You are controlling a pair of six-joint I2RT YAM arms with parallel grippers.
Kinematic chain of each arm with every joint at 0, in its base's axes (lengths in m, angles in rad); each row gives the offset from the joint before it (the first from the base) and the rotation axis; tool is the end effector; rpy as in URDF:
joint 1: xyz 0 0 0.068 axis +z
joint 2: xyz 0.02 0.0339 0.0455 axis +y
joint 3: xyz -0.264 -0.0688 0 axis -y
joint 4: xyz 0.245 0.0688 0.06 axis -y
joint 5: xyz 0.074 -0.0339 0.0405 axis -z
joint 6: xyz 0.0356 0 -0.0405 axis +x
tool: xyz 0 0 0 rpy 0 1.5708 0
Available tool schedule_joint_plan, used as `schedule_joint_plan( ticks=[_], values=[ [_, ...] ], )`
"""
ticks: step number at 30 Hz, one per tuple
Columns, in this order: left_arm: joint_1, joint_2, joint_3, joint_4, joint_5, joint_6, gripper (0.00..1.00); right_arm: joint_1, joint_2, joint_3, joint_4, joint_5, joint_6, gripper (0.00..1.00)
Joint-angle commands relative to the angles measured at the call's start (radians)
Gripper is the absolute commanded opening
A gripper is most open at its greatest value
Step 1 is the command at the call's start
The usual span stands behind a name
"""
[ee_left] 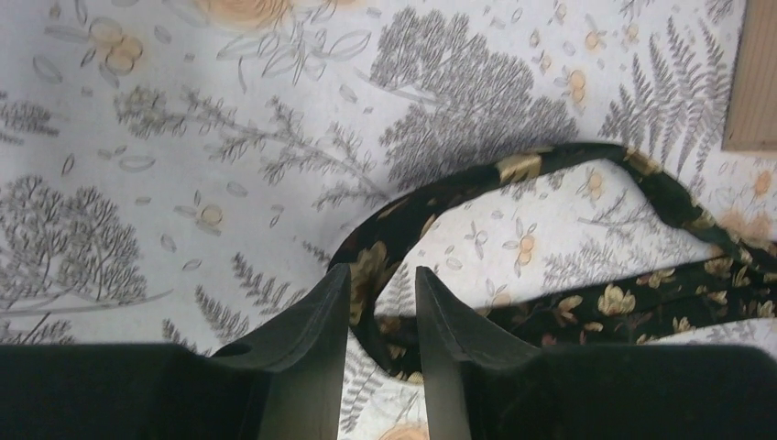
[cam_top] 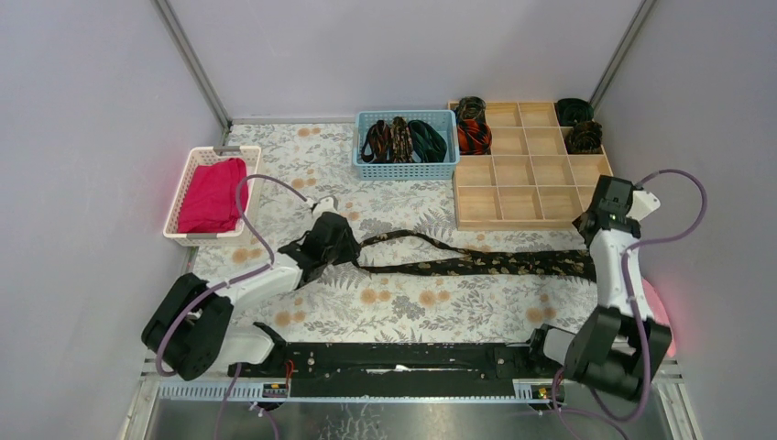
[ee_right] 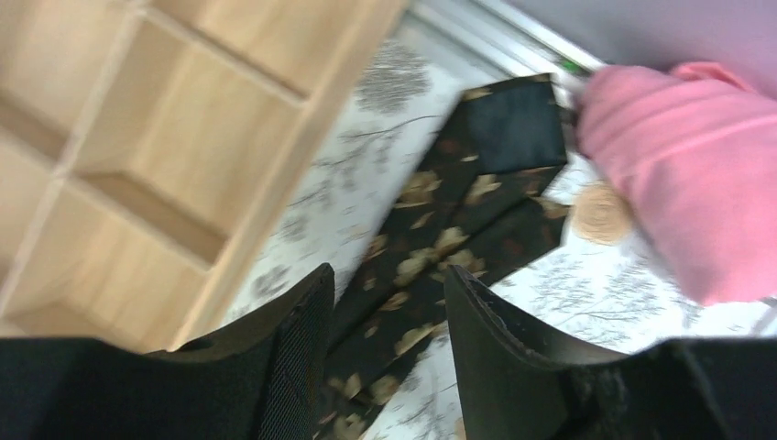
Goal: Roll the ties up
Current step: Flatten out the tie at the center of the board.
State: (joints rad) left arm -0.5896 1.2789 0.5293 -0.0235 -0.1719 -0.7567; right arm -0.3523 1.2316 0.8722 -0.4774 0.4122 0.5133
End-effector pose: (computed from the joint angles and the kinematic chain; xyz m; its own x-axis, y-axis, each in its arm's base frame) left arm 0.2048 -0.1297 0.1671 -0.7283 -0.3266 -0.6024 -0.0742 0.9115 -0.4045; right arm 0.2335 -0.1010 0.2533 -0.3282 0.6000 -0.7296 0.8370 0.5427 0.0698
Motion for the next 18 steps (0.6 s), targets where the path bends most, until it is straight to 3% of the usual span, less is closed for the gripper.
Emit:
schedule_joint_plan(
  ticks=[1, 8, 18],
  values=[
    [-0.012, 0.073, 0.085, 0.013, -0.067, 0.011, 0.38, 0.065, -0.125, -0.035, 0.055, -0.183, -0.011, 0.55],
    [-0.029, 0.210, 0.147, -0.029, -0.099, 0.023, 0.24, 0.099, -0.223, -0.032, 0.033, -0.308, -0.027, 0.55],
    [-0.036, 0.266, 0.200, -0.115, -0.151, 0.075, 0.03, 0.101, -0.308, -0.041, 0.051, -0.411, -0.017, 0.55]
  ],
)
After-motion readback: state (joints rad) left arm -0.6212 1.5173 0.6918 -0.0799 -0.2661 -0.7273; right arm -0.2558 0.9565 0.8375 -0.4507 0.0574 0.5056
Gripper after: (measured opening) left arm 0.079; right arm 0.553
